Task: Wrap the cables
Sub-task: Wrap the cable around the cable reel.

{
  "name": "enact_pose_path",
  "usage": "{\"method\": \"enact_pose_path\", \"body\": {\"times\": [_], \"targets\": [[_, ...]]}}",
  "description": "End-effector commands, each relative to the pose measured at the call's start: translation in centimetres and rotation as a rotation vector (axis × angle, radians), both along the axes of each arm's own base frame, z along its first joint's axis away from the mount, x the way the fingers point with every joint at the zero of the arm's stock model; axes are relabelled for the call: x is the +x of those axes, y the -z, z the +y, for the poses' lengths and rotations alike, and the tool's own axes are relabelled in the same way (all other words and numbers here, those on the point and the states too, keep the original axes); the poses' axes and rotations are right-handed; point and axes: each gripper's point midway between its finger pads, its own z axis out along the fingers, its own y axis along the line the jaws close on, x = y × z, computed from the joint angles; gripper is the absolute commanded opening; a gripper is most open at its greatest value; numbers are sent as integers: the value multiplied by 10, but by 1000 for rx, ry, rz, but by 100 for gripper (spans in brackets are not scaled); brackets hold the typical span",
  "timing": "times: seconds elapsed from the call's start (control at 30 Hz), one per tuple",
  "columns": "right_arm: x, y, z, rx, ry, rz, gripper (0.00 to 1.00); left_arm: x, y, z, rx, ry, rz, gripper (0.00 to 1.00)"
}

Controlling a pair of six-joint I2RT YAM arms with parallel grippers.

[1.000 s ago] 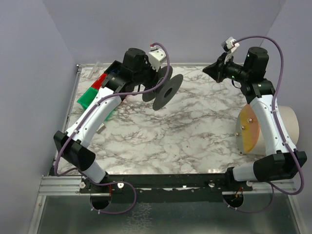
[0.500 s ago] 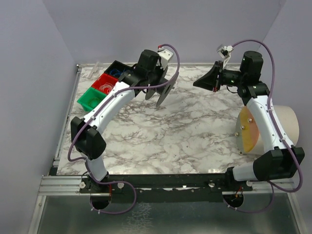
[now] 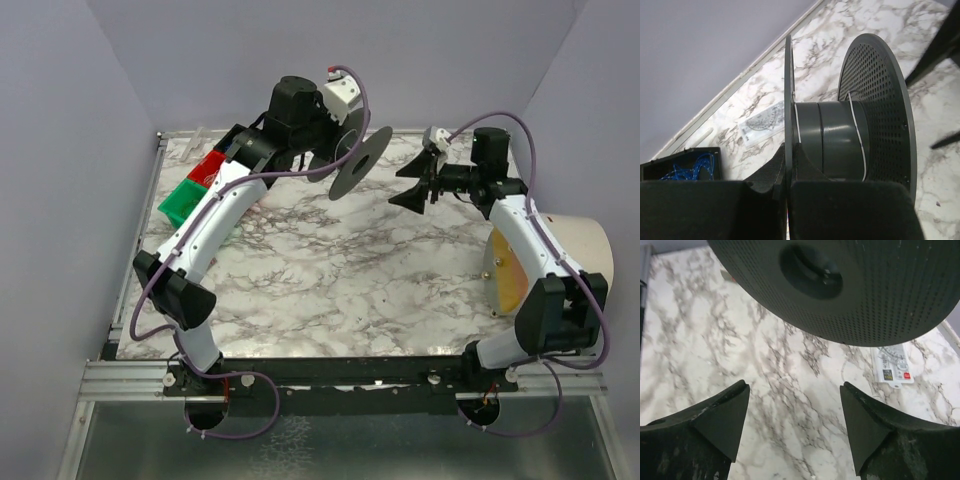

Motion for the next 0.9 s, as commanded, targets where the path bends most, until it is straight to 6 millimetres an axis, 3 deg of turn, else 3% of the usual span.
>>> {"method": "enact_pose_path", "body": {"times": [0.0, 0.2, 0.53, 0.67, 0.87], "targets": [[14, 50, -7, -134, -57, -176, 79, -45, -65, -14, -133, 187, -75, 0], [12, 84, -7, -185, -134, -269, 81, -73, -95, -26, -242, 310, -52, 0], [25, 129, -16, -273, -108, -367, 83, -91, -101, -39, -331, 439, 27, 0], [30, 138, -17, -278, -84, -396, 81, -89, -103, -41, -353, 453, 38, 0], [18, 135, -4, -188, -117, -445, 79, -89, -102, -44, -396, 467, 86, 0]]}}
